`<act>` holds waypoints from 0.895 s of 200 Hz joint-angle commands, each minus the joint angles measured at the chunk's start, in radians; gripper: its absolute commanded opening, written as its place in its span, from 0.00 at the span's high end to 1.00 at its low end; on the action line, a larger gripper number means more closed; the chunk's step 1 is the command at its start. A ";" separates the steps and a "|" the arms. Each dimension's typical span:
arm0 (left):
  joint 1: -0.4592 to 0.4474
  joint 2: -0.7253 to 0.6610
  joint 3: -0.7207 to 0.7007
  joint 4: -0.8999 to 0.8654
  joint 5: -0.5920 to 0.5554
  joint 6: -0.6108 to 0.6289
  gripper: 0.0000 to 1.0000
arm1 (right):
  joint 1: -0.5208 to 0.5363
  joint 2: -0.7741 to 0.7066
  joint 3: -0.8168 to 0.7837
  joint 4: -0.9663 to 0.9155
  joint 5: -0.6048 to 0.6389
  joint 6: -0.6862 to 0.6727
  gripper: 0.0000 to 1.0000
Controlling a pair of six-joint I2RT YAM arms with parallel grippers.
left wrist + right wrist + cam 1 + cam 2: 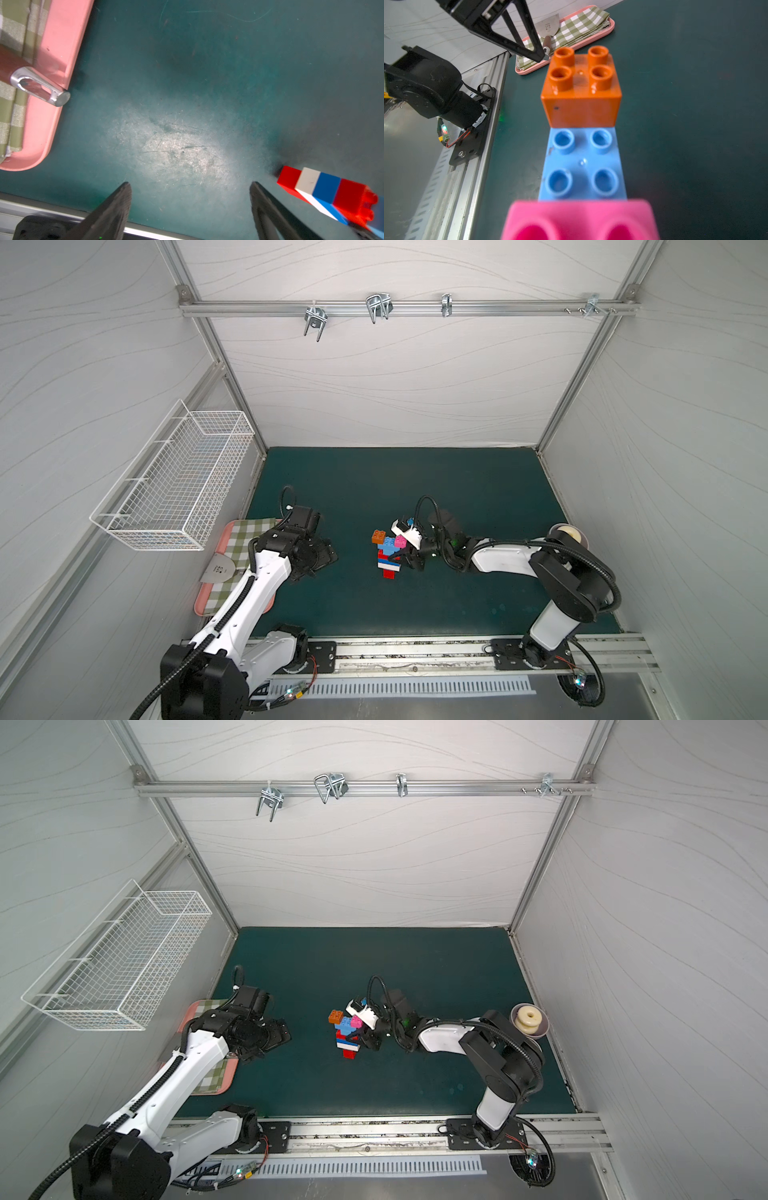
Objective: Assemble a carrot with lego
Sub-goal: Adjust the lego brick at the center of the board.
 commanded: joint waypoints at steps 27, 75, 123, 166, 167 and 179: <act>0.005 0.004 0.029 0.003 -0.008 0.001 0.11 | -0.090 -0.061 0.083 -0.280 -0.141 0.083 0.68; 0.005 0.007 0.029 0.009 -0.001 0.004 0.11 | -0.138 -0.019 0.213 -0.564 -0.186 0.107 0.68; 0.005 0.003 0.027 0.009 0.000 0.006 0.10 | -0.193 0.066 0.294 -0.731 -0.274 0.119 0.67; 0.005 0.002 0.025 0.011 -0.001 0.006 0.11 | -0.232 0.138 0.328 -0.828 -0.311 0.128 0.66; 0.005 0.002 0.024 0.011 -0.001 0.006 0.11 | -0.234 0.139 0.328 -0.829 -0.312 0.129 0.66; 0.005 0.004 0.024 0.012 -0.001 0.006 0.11 | -0.247 0.163 0.330 -0.844 -0.324 0.140 0.66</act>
